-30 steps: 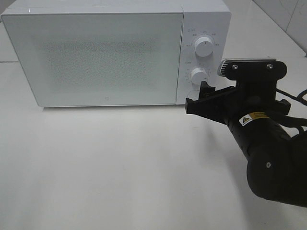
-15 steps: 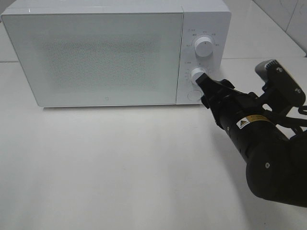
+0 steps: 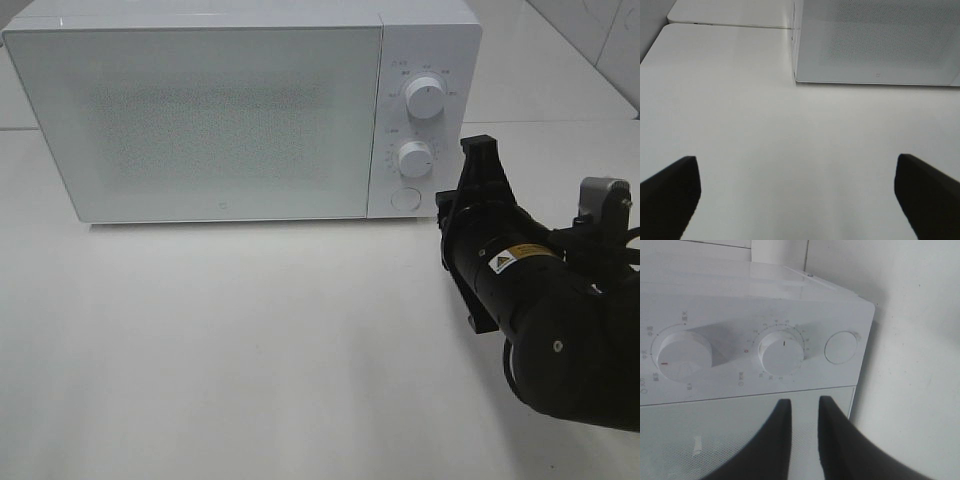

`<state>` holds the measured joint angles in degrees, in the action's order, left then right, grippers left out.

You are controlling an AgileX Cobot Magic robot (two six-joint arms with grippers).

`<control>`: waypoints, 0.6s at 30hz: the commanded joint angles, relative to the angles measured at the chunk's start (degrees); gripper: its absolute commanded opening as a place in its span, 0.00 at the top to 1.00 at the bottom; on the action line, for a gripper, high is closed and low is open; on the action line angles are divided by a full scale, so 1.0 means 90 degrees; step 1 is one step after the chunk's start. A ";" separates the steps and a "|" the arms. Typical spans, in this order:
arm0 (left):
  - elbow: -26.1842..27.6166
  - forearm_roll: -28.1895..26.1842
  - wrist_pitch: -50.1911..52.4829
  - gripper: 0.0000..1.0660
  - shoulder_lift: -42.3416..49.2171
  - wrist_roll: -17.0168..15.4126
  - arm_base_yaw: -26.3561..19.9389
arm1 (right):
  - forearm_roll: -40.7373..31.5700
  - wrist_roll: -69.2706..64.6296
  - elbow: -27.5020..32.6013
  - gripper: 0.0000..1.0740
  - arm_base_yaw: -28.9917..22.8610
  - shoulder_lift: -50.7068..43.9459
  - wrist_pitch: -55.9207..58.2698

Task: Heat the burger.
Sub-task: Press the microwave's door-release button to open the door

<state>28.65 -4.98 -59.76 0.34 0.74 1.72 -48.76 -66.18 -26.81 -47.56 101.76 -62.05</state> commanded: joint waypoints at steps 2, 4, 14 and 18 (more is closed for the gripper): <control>-0.0013 0.0006 0.0051 0.08 0.0115 0.0006 -0.0006 | 0.0376 -0.0382 -0.0025 0.97 0.0038 -0.0025 0.0236; -0.0013 0.0006 0.0051 0.08 0.0115 0.0006 -0.0006 | 0.0452 -0.0484 -0.0025 1.00 0.0038 -0.0025 0.0407; -0.0013 0.0006 0.0051 0.08 0.0115 0.0006 -0.0006 | 0.0605 -0.0885 -0.0025 1.00 0.0293 0.0197 0.0745; -0.0013 0.0006 0.0051 0.08 0.0115 0.0006 -0.0006 | 0.0656 -0.1331 -0.0045 1.00 0.0337 0.0458 0.0694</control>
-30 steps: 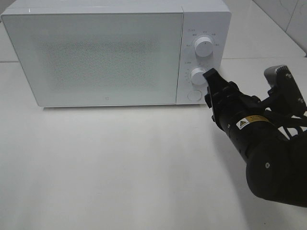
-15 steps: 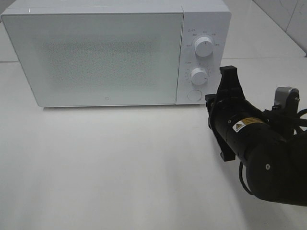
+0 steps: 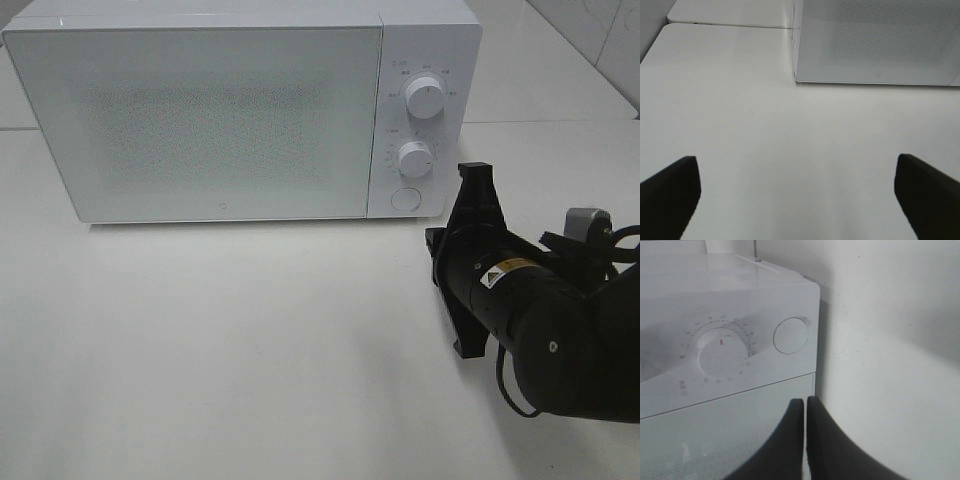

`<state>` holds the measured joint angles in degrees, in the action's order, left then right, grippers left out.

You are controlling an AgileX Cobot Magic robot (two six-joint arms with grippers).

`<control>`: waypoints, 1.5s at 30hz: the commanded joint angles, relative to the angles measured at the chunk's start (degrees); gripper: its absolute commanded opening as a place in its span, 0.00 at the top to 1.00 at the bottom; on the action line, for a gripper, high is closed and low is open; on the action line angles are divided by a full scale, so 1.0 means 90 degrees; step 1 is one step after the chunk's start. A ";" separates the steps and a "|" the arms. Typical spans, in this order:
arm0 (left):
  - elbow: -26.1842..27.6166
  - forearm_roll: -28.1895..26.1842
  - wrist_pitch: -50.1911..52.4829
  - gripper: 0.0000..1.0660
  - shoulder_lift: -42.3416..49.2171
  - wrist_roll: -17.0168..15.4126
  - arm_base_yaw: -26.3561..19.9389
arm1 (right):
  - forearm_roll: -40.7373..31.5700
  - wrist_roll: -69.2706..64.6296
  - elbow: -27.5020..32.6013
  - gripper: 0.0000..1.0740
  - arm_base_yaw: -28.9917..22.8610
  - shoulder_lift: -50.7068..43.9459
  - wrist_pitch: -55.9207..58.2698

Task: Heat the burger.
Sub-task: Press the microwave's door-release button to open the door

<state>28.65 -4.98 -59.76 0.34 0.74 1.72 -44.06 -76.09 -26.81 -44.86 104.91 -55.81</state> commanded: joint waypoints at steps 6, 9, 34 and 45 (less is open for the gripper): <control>-0.0013 0.0006 0.0051 0.08 0.0115 0.0006 -0.0006 | 0.0223 -0.0427 -0.0344 1.00 0.0038 0.0528 -0.0013; -0.0013 0.0006 0.0051 0.08 0.0115 0.0006 -0.0006 | 0.0280 -0.0427 -0.0503 1.00 0.0159 0.0668 0.0032; -0.0013 0.0006 0.0051 0.08 0.0115 0.0006 -0.0006 | 0.1203 -0.0236 -0.1770 1.00 0.1369 0.1356 0.0681; -0.0013 0.0006 0.0051 0.08 0.0115 0.0006 -0.0006 | 0.1190 -0.0261 -0.2298 1.00 0.1369 0.1865 0.0637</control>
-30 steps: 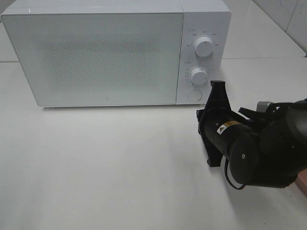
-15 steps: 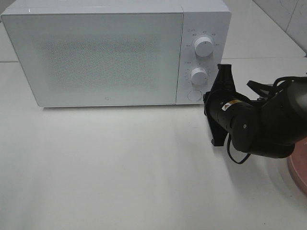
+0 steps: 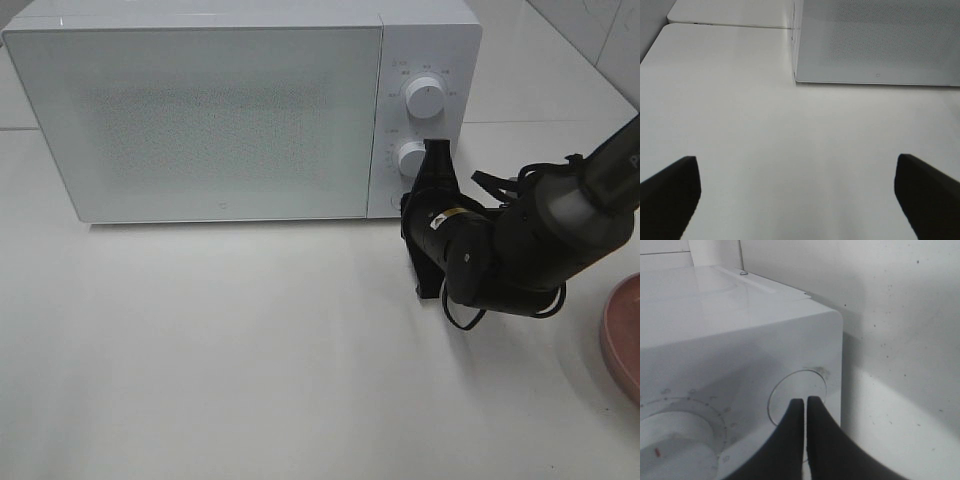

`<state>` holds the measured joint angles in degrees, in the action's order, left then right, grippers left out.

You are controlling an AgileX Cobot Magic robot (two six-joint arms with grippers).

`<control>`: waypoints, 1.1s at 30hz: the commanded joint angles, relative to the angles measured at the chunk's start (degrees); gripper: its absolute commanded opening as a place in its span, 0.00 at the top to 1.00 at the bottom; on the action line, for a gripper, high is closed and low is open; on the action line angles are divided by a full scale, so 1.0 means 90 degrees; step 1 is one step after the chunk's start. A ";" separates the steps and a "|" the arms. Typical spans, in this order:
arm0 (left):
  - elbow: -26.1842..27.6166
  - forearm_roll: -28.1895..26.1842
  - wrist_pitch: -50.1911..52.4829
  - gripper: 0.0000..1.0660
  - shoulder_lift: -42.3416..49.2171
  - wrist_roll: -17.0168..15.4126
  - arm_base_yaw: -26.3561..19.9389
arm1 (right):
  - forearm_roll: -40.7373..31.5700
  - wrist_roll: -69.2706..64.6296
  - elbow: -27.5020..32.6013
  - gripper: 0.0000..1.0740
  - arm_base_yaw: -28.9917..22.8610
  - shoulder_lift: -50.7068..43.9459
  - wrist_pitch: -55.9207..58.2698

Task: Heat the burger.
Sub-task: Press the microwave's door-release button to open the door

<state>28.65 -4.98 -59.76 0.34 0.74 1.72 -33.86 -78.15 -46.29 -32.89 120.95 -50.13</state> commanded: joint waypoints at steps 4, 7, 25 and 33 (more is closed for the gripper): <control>-0.0013 0.0006 0.0051 0.08 0.0115 0.0006 -0.0006 | 0.0057 -0.0032 -0.0204 1.00 0.0038 0.0191 0.0000; -0.0013 0.0006 0.0051 0.08 0.0115 0.0006 -0.0006 | 0.0045 0.0025 -0.0242 1.00 0.0038 0.0261 -0.0216; -0.0013 0.0006 0.0051 0.08 0.0115 0.0006 -0.0006 | 0.0255 0.0248 -0.0306 1.00 0.0255 0.0286 -0.1012; -0.0013 0.0006 0.0051 0.08 0.0115 0.0006 -0.0006 | 0.0560 0.0038 -0.0446 1.00 0.0248 0.0286 -0.1171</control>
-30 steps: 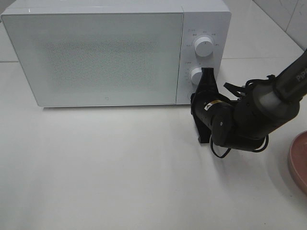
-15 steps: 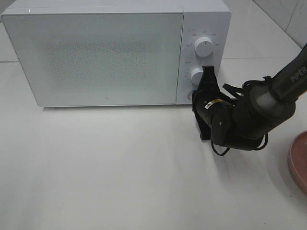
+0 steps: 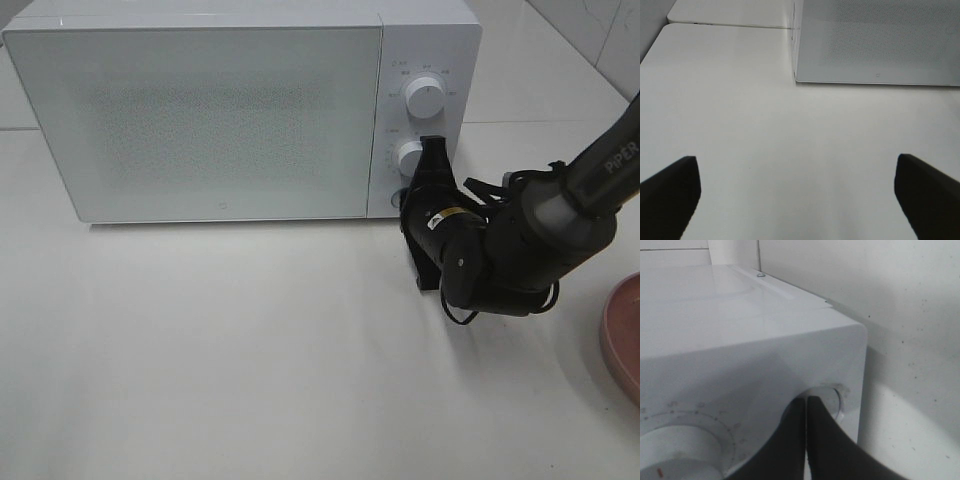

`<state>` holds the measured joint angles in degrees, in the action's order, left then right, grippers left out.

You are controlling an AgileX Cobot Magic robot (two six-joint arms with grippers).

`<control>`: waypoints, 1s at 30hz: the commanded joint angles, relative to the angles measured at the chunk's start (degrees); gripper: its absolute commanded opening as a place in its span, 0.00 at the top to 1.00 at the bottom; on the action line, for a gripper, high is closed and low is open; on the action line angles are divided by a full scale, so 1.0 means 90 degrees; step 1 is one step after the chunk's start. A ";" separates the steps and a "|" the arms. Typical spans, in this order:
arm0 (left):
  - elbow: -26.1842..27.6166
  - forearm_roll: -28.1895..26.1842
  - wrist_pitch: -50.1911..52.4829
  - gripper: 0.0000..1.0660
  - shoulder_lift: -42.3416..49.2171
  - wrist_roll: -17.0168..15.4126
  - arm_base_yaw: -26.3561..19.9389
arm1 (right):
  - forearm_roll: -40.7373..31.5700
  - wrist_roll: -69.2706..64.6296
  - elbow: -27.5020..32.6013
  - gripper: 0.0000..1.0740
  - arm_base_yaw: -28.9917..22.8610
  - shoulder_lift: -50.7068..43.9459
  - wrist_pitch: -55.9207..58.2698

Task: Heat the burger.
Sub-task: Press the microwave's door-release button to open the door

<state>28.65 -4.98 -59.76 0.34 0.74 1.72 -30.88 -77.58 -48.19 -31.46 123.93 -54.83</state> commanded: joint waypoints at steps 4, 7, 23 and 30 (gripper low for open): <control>-0.0013 0.0006 0.0051 0.08 0.0115 0.0006 -0.0006 | 0.0210 0.0057 -0.0337 1.00 0.0095 -0.0045 -0.0840; -0.0013 0.0006 0.0051 0.08 0.0115 0.0006 -0.0006 | 0.0216 0.0166 -0.0414 1.00 0.0095 -0.0045 -0.0999; -0.0013 0.0006 0.0051 0.08 0.0115 0.0006 -0.0006 | 0.0172 0.1165 -0.1038 1.00 0.0395 -0.0025 -0.1572; -0.0013 0.0006 0.0051 0.08 0.0115 0.0000 -0.0006 | 0.0166 0.1197 -0.1101 1.00 0.0503 -0.0025 -0.1802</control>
<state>28.65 -4.93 -59.76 0.34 0.74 1.72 -31.80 -68.41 -52.02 -30.42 124.96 -51.39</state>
